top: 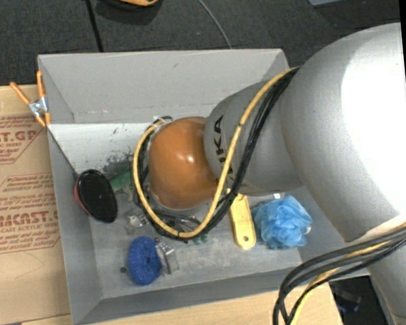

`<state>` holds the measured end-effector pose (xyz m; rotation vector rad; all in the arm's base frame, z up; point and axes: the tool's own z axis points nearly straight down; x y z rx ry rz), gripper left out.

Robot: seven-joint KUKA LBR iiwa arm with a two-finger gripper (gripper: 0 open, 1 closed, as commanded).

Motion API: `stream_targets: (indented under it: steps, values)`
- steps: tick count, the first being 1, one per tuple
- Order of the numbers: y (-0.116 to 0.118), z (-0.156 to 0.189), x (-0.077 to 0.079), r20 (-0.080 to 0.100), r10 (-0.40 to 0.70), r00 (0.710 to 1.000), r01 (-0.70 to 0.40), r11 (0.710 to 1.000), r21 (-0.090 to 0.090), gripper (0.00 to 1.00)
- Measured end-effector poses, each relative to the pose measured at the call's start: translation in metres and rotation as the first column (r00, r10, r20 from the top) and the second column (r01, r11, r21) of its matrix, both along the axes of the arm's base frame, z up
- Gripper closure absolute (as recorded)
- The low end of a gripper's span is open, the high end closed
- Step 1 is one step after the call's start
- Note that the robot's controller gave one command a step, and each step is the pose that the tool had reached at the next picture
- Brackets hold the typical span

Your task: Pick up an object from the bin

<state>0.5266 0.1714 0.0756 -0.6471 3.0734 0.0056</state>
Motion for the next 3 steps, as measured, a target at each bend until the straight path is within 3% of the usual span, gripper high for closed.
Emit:
stream_targets:
  steps: [1, 2, 3]
  values:
    - [0.003, -0.001, 0.0, 0.001, 0.041, 0.999, -0.041, 0.999, -0.001, 0.0]
    - [-0.003, -0.005, -0.042, -0.004, -0.199, 0.98, 0.199, 0.98, 0.0, 1.0]
    - [-0.003, -0.005, -0.041, -0.002, -0.199, 0.98, 0.199, 0.98, 0.001, 1.0]
